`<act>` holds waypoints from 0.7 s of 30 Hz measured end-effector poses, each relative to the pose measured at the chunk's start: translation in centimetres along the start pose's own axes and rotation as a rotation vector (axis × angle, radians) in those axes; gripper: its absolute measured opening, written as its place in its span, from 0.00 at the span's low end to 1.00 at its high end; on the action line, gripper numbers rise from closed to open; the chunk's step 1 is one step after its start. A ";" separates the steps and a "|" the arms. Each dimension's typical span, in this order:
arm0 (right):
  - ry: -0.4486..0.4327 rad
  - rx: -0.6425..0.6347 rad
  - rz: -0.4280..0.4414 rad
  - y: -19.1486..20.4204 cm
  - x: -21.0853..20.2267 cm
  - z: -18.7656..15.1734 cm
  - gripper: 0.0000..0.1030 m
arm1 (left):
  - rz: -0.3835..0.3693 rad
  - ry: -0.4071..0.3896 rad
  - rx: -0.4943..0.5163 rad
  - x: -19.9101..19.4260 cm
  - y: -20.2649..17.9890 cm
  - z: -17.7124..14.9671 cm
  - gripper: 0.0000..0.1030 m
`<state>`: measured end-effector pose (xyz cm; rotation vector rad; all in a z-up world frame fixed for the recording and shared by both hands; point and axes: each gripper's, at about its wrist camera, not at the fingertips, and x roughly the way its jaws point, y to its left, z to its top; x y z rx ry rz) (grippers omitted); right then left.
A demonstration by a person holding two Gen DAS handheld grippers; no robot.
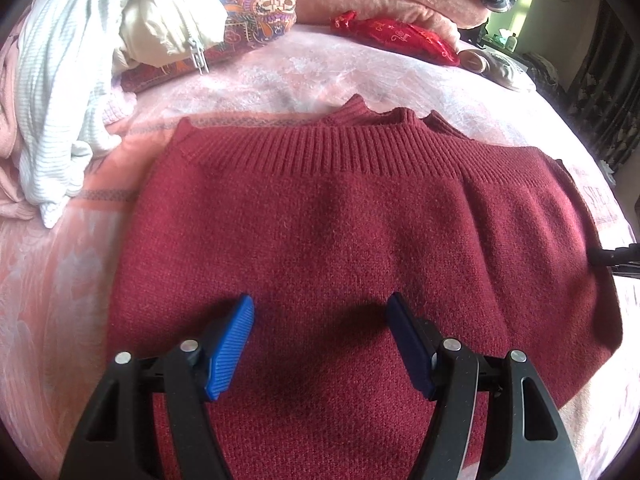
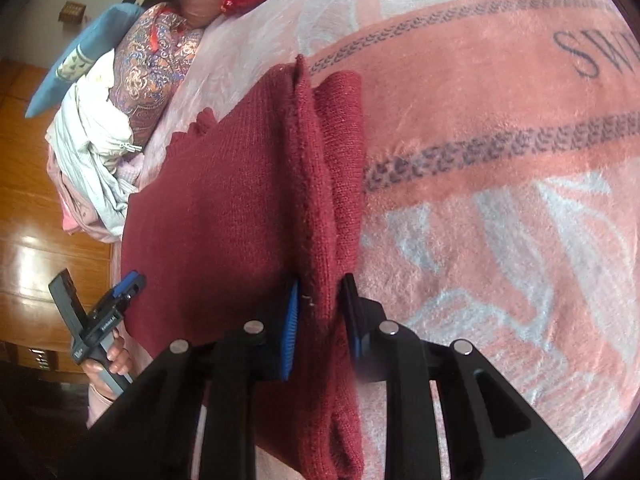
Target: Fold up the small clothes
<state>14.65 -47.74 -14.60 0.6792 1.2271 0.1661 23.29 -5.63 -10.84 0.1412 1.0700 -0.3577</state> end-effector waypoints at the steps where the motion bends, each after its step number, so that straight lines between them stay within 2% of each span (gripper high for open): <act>1: -0.007 -0.011 -0.024 0.4 -0.2 -0.1 0.18 | 0.002 -0.001 0.003 0.0 0.0 0.0 0.67; 5: -0.039 -0.071 -0.130 2.8 -0.7 -0.3 0.16 | 0.002 -0.005 0.006 0.0 -0.1 -0.1 0.68; 9: -0.060 -0.065 -0.159 3.9 -1.4 -0.6 0.16 | -0.007 -0.005 0.002 0.0 0.1 -0.2 0.68; 17: -0.034 -0.013 -0.243 5.7 -1.5 -0.1 0.15 | -0.013 -0.005 0.011 0.1 0.1 -0.3 0.69; 21: -0.046 -0.047 -0.272 8.3 -2.4 -0.2 0.15 | -0.029 -0.003 0.004 0.1 0.3 -0.2 0.69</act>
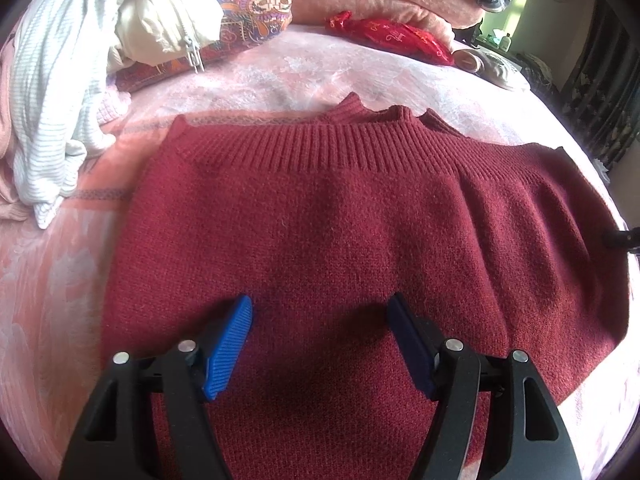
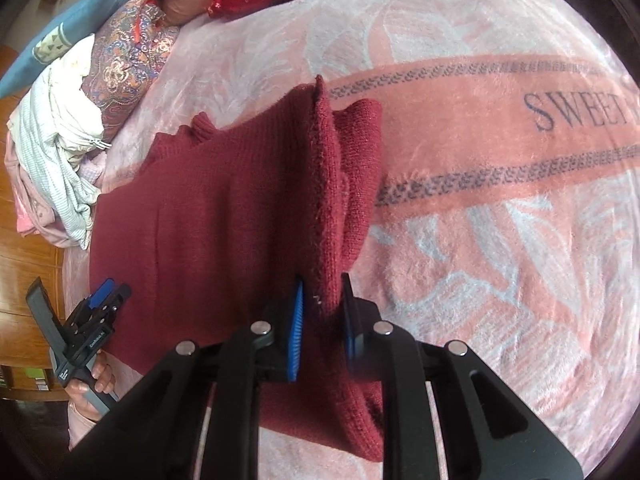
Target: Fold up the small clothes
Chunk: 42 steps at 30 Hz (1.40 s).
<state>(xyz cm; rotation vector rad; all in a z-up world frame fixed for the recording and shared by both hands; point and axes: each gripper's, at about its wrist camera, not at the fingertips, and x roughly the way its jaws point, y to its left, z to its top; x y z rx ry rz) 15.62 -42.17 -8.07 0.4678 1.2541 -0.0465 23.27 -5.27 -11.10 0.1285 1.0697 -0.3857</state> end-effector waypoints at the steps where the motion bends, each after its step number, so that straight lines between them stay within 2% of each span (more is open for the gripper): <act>1: -0.006 -0.014 -0.009 0.7 -0.3 0.0 0.15 | -0.003 0.001 -0.002 0.0 0.0 0.0 0.69; 8: -0.019 -0.112 -0.048 6.0 -1.4 0.1 0.15 | -0.022 0.005 -0.010 0.1 0.2 0.2 0.71; 17: -0.003 -0.244 -0.004 13.3 0.0 -0.2 0.15 | -0.053 0.006 -0.030 -0.1 0.5 0.2 0.71; 23: 0.027 -0.328 0.013 17.8 2.6 -0.8 0.14 | -0.085 0.006 -0.060 -0.6 1.3 0.1 0.71; 24: 0.039 -0.338 0.014 18.4 3.3 -1.0 0.07 | -0.088 0.008 -0.059 -0.7 1.4 0.1 0.71; 26: 0.094 -0.337 0.069 19.3 4.9 -1.5 0.04 | -0.088 0.008 -0.056 -0.7 1.4 0.1 0.71; 29: 0.097 -0.386 0.001 20.7 6.7 -2.2 0.05 | -0.091 0.007 -0.055 -0.8 1.5 -0.1 0.71; 32: 0.109 -0.351 0.062 20.2 6.6 -2.1 0.08 | -0.090 0.005 -0.050 -0.8 1.6 -0.2 0.71; 36: 0.106 -0.285 0.150 18.3 4.0 -1.6 0.10 | -0.090 0.008 -0.052 -0.9 1.8 -0.3 0.71; 37: 0.093 -0.288 0.140 18.1 3.4 -1.7 0.11 | -0.088 0.009 -0.057 -1.0 1.8 -0.3 0.71; 39: 0.059 -0.292 0.095 17.2 1.7 -1.9 0.25 | -0.083 0.012 -0.066 -1.1 1.6 -0.2 0.71; 42: 0.047 -0.306 0.052 16.1 1.0 -2.7 0.32 | -0.068 0.017 -0.063 -1.1 1.0 0.0 0.71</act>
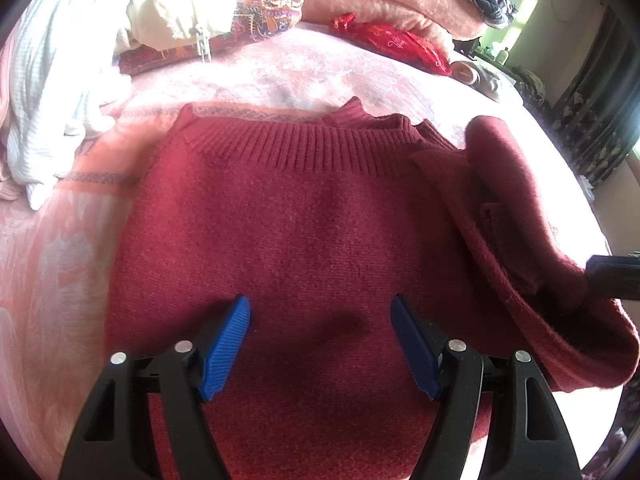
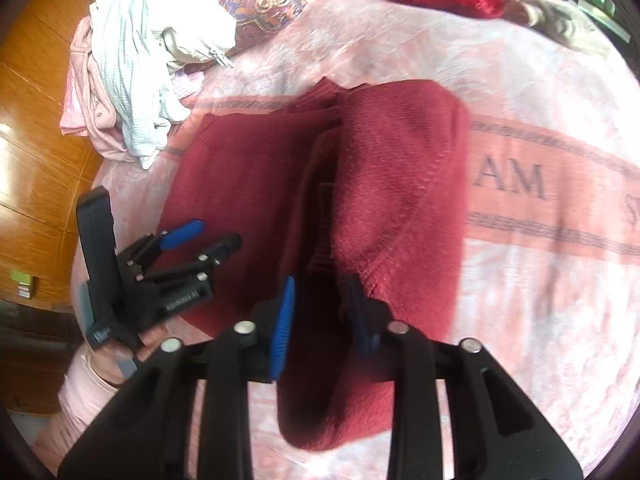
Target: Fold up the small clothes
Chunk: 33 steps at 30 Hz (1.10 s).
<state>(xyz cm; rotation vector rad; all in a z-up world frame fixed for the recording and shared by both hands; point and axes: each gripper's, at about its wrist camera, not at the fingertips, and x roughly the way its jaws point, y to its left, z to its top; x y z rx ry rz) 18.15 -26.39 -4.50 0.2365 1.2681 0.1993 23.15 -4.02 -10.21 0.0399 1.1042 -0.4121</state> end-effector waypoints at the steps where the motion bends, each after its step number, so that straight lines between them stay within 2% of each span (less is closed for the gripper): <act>1: 0.007 -0.007 -0.007 -0.1 0.3 -0.3 0.34 | 0.004 0.003 -0.004 0.0 -0.2 0.1 0.71; 3: 0.029 -0.022 -0.009 0.0 1.1 -0.6 0.44 | 0.008 0.008 -0.010 0.1 -0.5 0.3 0.71; 6: 0.024 -0.029 -0.004 0.0 1.5 -0.7 0.44 | -0.001 0.009 -0.008 0.1 -1.1 0.7 0.71; 8: 0.008 -0.017 0.016 0.0 0.7 -0.6 0.44 | -0.001 0.006 0.000 0.1 -1.3 1.0 0.71; 10: -0.024 -0.025 -0.004 0.1 -0.7 -0.6 0.47 | 0.020 0.005 0.003 0.4 -1.4 1.2 0.71; 12: -0.035 -0.031 -0.044 0.0 -0.9 -0.5 0.62 | 0.031 0.013 -0.014 0.9 -1.1 1.4 0.71; 13: -0.028 -0.035 -0.063 0.0 -0.6 -0.3 0.64 | 0.032 0.018 -0.024 1.2 -0.9 1.5 0.71; 17: 0.050 -0.037 -0.107 -0.3 2.7 -0.2 0.65 | 0.057 0.013 -0.022 1.2 -0.5 1.5 0.71; 19: 0.072 -0.038 -0.156 -0.7 4.4 -0.4 0.61 | 0.059 0.013 -0.026 1.2 -0.2 1.4 0.71; 21: 0.062 -0.039 -0.204 -1.0 4.9 -0.4 0.27 | 0.057 0.014 -0.028 1.2 0.1 1.3 0.71; 23: 0.043 -0.026 -0.164 -1.2 4.4 -0.2 0.18 | 0.056 0.014 -0.025 1.2 0.2 1.2 0.71; 24: 0.031 -0.021 -0.148 -1.2 4.0 -0.2 0.16 | 0.058 0.013 -0.019 1.2 0.1 1.2 0.71; 26: -0.013 -0.009 -0.062 -0.9 2.8 -0.2 0.16 | 0.056 0.011 -0.016 1.2 0.1 1.2 0.72; 28: -0.018 -0.033 -0.015 0.0 2.4 -0.4 0.16 | 0.044 0.009 -0.028 1.1 0.2 1.2 0.72; 31: 0.017 -0.066 -0.059 0.8 4.6 -1.0 0.18 | 0.003 0.013 -0.069 0.8 0.5 1.4 0.72; 33: 0.037 -0.077 -0.095 0.8 7.2 -1.5 0.24 | -0.049 0.017 -0.107 0.5 0.6 1.5 0.72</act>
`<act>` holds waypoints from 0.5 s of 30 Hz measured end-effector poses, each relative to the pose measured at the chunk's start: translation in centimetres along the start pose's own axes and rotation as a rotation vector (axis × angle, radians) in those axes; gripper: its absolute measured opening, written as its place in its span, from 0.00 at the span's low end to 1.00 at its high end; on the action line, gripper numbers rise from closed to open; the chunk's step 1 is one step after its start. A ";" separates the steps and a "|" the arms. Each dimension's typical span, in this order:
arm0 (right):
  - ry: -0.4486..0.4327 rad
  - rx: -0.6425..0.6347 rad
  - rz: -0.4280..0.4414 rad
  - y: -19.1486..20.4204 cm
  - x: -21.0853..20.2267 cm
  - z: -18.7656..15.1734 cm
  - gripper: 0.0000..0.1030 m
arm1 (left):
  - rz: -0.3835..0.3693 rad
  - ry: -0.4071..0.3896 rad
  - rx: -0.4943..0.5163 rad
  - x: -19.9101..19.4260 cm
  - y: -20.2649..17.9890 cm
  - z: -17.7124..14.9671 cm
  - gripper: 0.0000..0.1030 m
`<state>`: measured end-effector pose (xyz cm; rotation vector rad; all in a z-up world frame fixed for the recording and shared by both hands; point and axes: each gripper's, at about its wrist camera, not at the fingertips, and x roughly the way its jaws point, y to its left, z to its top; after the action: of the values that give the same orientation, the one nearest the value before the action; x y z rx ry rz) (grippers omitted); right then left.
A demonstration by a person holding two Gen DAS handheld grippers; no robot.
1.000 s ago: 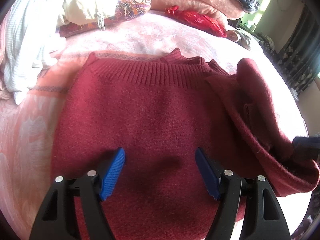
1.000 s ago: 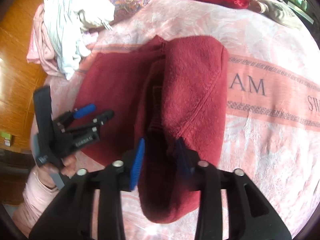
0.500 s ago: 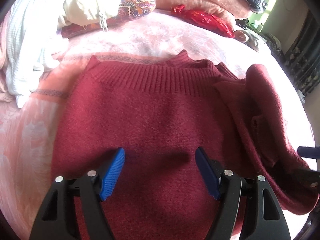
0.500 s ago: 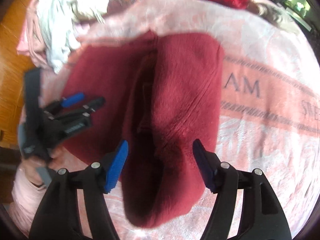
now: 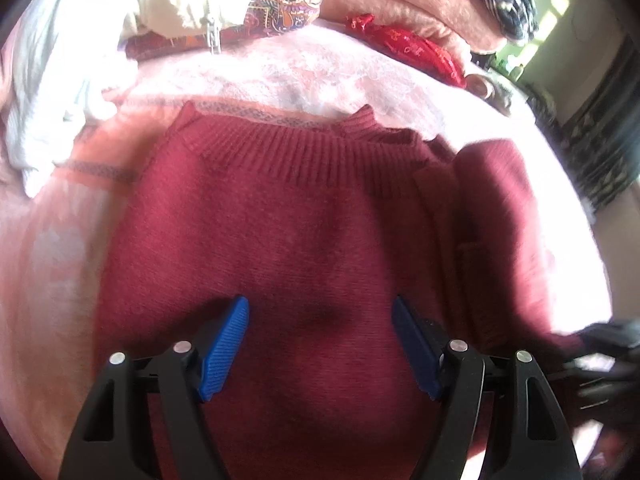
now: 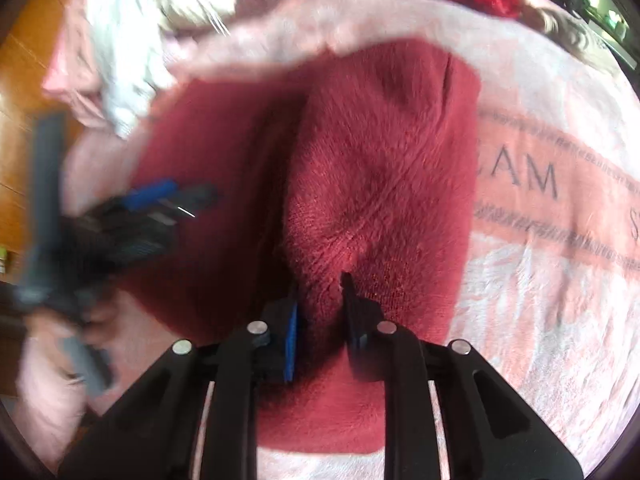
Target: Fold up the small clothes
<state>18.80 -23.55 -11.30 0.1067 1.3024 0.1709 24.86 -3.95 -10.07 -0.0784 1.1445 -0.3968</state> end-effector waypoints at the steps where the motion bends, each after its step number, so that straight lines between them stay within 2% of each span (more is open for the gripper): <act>1: -0.010 -0.007 -0.003 0.1 0.3 0.0 0.26 | -0.033 0.004 -0.018 -0.2 0.0 0.0 0.72; 3: -0.012 -0.045 0.030 1.0 0.1 -0.1 0.57 | -0.062 0.011 -0.026 -0.3 -0.4 0.0 0.72; 4: -0.017 -0.062 0.040 1.4 -0.5 -0.1 0.61 | -0.068 0.012 -0.023 -0.3 -0.8 -0.1 0.72; 6: -0.034 -0.068 0.041 1.6 -1.5 -0.2 0.62 | -0.088 0.019 -0.012 -0.3 -1.7 0.0 0.72; 9: -0.025 -0.029 0.111 0.3 -3.1 -0.8 0.53 | -0.107 0.035 -0.005 0.0 -3.1 0.1 0.72; 12: -0.019 0.040 0.178 -2.1 -4.8 -1.4 0.53 | -0.117 0.049 0.002 0.4 -4.2 0.2 0.72; 15: -0.058 0.066 0.158 -3.9 -6.4 -1.9 0.52 | -0.108 0.074 0.003 1.5 -5.4 0.3 0.72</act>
<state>15.56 -28.63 -6.41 0.2690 1.2425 0.2582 24.21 -9.48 -9.82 -0.1244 1.2154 -0.5012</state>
